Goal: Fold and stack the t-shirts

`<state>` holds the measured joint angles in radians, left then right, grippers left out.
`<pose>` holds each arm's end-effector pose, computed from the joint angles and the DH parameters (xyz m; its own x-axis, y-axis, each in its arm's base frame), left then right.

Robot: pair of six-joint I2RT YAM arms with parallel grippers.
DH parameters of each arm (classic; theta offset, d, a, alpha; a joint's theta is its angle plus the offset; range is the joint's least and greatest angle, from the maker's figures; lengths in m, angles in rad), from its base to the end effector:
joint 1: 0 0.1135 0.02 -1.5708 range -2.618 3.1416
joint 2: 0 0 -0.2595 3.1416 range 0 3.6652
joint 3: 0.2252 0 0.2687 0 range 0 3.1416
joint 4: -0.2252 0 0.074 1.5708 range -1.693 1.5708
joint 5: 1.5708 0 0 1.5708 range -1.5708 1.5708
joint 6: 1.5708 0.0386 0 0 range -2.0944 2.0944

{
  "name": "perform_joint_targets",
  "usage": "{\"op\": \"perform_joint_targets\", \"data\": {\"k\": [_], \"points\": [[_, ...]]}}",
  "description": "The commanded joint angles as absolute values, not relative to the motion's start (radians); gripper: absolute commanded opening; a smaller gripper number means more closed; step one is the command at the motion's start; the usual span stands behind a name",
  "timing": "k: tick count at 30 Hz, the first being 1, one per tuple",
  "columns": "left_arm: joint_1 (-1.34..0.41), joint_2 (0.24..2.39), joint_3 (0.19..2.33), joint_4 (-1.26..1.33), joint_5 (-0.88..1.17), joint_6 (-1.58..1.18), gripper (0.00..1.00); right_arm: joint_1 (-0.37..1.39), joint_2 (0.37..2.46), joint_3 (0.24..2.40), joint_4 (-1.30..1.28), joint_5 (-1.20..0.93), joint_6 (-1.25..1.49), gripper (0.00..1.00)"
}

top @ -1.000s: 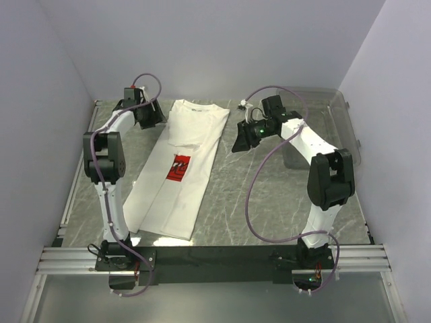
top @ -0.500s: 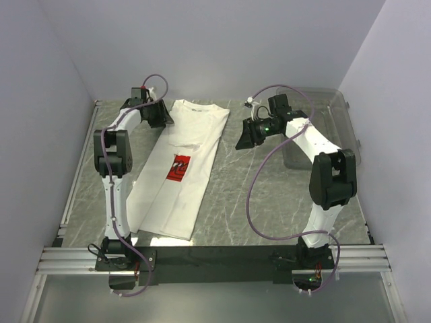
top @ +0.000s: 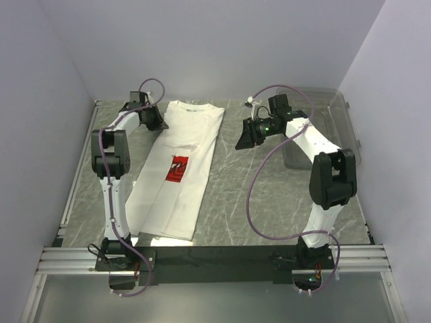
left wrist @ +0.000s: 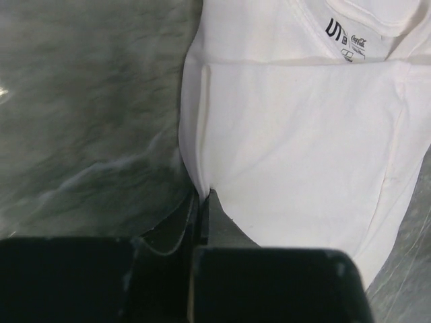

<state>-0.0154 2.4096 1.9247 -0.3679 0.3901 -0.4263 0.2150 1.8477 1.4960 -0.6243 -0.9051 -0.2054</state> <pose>0.5446 -0.0231 0.1353 -0.7950 -0.3702 -0.4806 -0.0706 0.8433 -0.5328 0.3963 0.1176 0.2482 -0.6775 -0.2769 -0.6814 -0.7155 0.4626 0.5234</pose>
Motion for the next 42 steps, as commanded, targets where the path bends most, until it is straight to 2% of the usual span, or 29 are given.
{"op": "perform_joint_targets", "data": {"k": [1,11,12,13,16,17,19,22,23,24,26,28,32,37,42], "points": [[0.058,2.336,1.827,-0.382,0.284,-0.456,0.01,0.207,1.845,1.52,-0.598,-0.928,-0.204,0.44],[0.187,2.181,1.579,-0.334,0.18,-0.543,0.02,0.242,1.884,1.555,-0.673,-0.916,-0.27,0.45],[0.189,2.177,1.575,-0.334,0.186,-0.546,0.05,0.273,1.894,1.581,-0.696,-0.91,-0.309,0.45],[0.19,2.175,1.58,-0.337,0.189,-0.549,0.16,0.29,1.905,1.591,-0.713,-0.894,-0.325,0.45],[0.193,2.157,1.586,-0.341,0.19,-0.568,0.36,0.378,1.951,1.62,-0.773,-0.867,-0.377,0.46],[0.195,2.128,1.579,-0.336,0.184,-0.571,0.47,0.411,1.969,1.617,-0.781,-0.842,-0.393,0.47],[0.204,2.083,1.557,-0.311,0.161,-0.565,0.59,0.49,1.991,1.605,-0.752,-0.807,-0.382,0.49],[0.221,1.971,1.537,-0.293,0.146,-0.523,0.64,0.56,2.019,1.56,-0.645,-0.74,-0.286,0.59],[0.227,1.907,1.531,-0.291,0.144,-0.511,0.64,0.571,2.028,1.543,-0.617,-0.729,-0.219,0.67],[0.238,1.873,1.522,-0.287,0.144,-0.485,0.64,0.58,2.037,1.537,-0.591,-0.723,-0.183,0.67],[0.25,1.762,1.48,-0.276,0.138,-0.463,0.71,0.597,2.072,1.539,-0.531,-0.729,-0.085,0.77],[0.268,1.686,1.418,-0.264,0.137,-0.457,0.78,0.607,2.13,1.574,-0.538,-0.738,-0.049,0.77],[0.325,1.491,1.278,-0.23,0.219,-0.524,0.8,0.624,2.195,1.629,-0.531,-0.733,0.087,0.76],[0.382,1.315,1.119,-0.221,0.268,-0.558,0.8,0.655,2.214,1.588,-0.523,-0.713,0.138,0.74],[0.394,1.238,1.098,-0.285,0.281,-0.551,0.8,0.678,2.226,1.545,-0.497,-0.658,0.274,0.7]]}}
